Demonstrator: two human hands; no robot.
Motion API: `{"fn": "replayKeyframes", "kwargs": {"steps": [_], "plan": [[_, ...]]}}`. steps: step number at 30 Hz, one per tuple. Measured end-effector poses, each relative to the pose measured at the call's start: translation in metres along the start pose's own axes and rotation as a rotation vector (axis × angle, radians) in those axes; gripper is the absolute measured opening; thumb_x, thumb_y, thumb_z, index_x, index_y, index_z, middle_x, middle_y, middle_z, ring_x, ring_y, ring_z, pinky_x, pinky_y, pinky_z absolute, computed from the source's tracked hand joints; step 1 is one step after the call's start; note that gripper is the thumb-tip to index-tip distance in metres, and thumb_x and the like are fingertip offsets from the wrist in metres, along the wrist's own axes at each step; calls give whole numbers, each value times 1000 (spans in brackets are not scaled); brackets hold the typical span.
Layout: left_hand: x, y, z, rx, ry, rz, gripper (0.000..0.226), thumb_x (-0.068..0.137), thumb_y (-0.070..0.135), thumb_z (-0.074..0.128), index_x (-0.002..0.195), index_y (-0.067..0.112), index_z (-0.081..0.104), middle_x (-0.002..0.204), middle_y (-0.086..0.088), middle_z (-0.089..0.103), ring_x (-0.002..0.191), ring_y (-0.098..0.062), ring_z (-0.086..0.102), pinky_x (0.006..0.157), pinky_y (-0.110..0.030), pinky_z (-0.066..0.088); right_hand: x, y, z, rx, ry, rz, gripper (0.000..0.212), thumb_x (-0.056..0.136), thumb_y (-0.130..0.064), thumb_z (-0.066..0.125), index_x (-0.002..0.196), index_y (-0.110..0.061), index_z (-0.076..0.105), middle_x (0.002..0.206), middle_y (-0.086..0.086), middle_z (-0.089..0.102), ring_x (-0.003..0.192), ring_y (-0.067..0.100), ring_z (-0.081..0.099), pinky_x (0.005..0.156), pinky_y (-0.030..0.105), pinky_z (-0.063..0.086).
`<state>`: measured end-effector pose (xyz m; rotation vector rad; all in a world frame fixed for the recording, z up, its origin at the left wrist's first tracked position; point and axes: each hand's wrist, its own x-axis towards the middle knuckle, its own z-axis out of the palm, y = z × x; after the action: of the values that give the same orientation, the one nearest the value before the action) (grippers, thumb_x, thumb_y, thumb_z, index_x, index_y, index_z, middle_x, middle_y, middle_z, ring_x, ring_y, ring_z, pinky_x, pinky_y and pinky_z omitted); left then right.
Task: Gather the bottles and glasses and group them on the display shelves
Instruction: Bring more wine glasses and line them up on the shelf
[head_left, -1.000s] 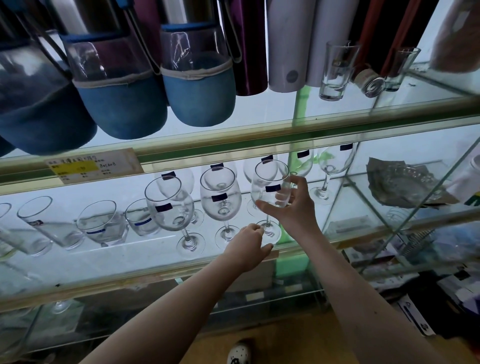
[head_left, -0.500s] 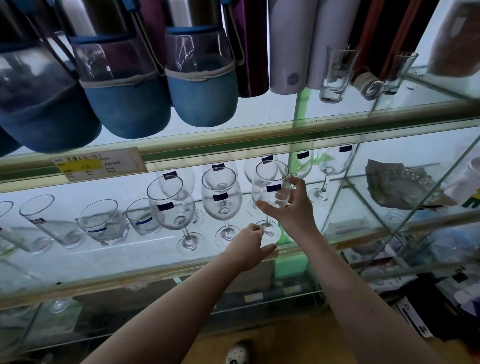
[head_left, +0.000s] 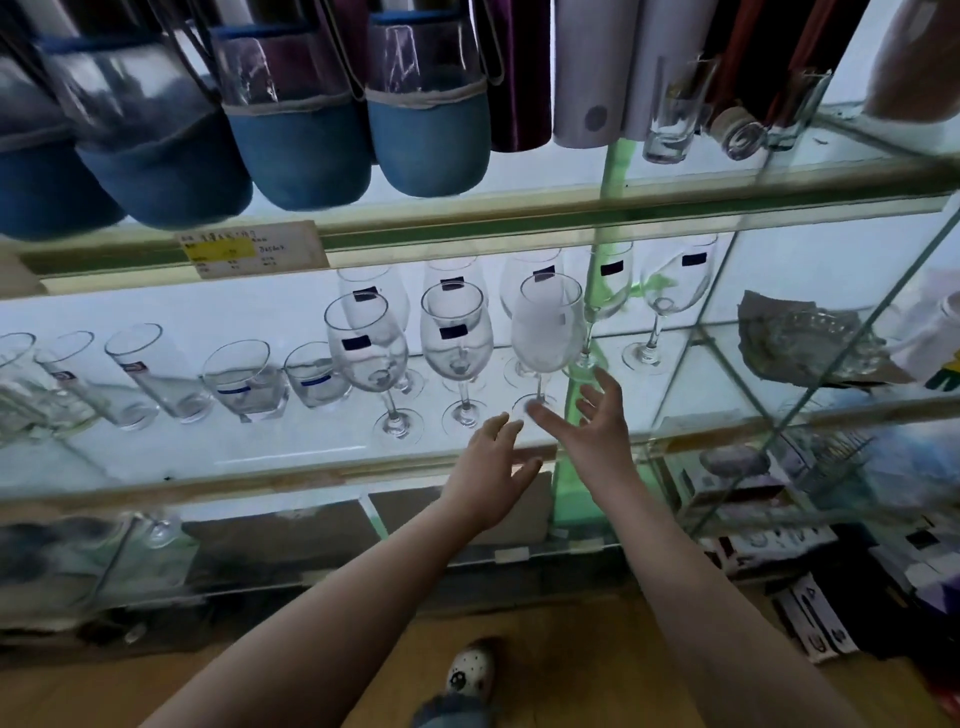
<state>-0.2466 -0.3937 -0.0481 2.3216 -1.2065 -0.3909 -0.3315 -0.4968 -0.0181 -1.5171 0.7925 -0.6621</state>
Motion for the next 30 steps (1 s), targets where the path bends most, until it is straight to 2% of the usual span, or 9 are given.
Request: {"fn": "replayKeyframes", "kwargs": {"steps": [5,7,12,17,24,27,30], "plan": [[-38,-14,-2,-32,64,-85,60,94,40,51,144,15,33,150,-5,31,136,-21,33,111,-34,31,-26,17,19,17,-77,80,79,73,-26,80,137,-24,35,137,2,44,127,17,42,107,39,38],[-53,-25,-6,-28,100,-120,58,93,39,52,143,15,35,147,-6,36,134,-21,36,109,-33,32,-33,22,31,4,-104,80,70,75,-27,78,132,-24,39,133,3,47,124,19,46,104,38,40],[-93,-61,-15,-39,133,-242,57,93,41,51,142,17,35,146,-4,37,132,-21,39,108,-35,35,-60,30,74,-31,-220,100,57,80,-29,73,129,-23,43,126,1,51,119,16,49,88,27,41],[-149,-116,-41,-89,202,-351,55,93,37,53,142,16,37,144,-4,39,130,-19,41,106,-32,36,-101,28,142,-104,-351,93,57,83,-30,71,131,-21,42,126,0,52,114,13,49,87,27,40],[-258,-218,-107,-117,305,-492,49,94,34,53,137,16,41,140,-4,42,125,-18,44,97,-26,37,-187,24,275,-127,-461,53,55,83,-31,71,130,-21,44,128,3,53,118,16,51,91,27,43],[-315,-270,-140,-147,323,-558,51,94,36,53,139,16,40,141,-5,41,124,-22,45,100,-32,39,-238,21,336,-159,-487,34,58,83,-33,70,133,-21,42,128,1,52,117,15,51,91,27,44],[-353,-304,-162,-181,353,-591,52,93,38,53,139,17,39,140,-6,41,123,-23,46,101,-36,42,-270,20,378,-176,-490,27,59,83,-33,70,133,-22,41,132,2,50,121,18,50,98,33,45]]}}
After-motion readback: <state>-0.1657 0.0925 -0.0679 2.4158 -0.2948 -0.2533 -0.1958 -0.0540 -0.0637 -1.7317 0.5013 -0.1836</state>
